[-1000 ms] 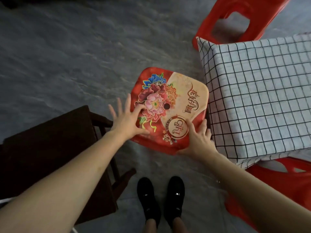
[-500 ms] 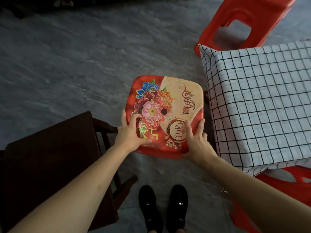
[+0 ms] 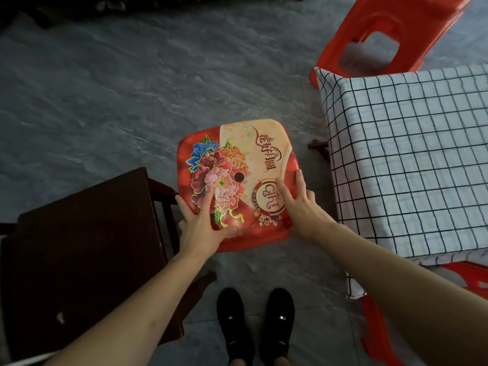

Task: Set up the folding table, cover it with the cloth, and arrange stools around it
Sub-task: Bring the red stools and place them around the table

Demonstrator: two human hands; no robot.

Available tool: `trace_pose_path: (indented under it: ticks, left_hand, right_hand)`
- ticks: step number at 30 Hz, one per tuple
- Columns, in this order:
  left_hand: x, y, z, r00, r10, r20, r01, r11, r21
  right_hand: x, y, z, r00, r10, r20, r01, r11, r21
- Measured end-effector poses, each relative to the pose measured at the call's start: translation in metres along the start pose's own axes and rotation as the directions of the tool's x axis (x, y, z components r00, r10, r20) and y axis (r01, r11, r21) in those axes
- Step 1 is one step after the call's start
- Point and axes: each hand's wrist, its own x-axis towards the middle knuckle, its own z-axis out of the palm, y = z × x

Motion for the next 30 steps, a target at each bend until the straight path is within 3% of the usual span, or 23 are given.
trace_pose_path:
  ticks: [7, 15, 25, 30]
  left_hand:
    - [0.02, 0.023, 0.0, 0.996, 0.087, 0.025, -0.088, 0.994, 0.07]
    - [0.035, 0.043, 0.002, 0.996, 0.082, 0.039, -0.085, 0.992, 0.096]
    - [0.04, 0.043, 0.001, 0.995, 0.102, 0.019, -0.104, 0.987, 0.124]
    - [0.038, 0.043, 0.0, 0.994, 0.101, 0.039, -0.107, 0.968, 0.228]
  right_hand:
    - [-0.008, 0.016, -0.007, 0.996, 0.09, -0.024, -0.09, 0.996, -0.02]
    - [0.008, 0.031, -0.016, 0.995, 0.104, 0.004, -0.104, 0.995, -0.01]
    - [0.013, 0.027, -0.016, 0.993, 0.112, -0.044, -0.117, 0.981, -0.155]
    - [0.01, 0.021, -0.017, 0.982, 0.158, -0.104, -0.173, 0.972, -0.161]
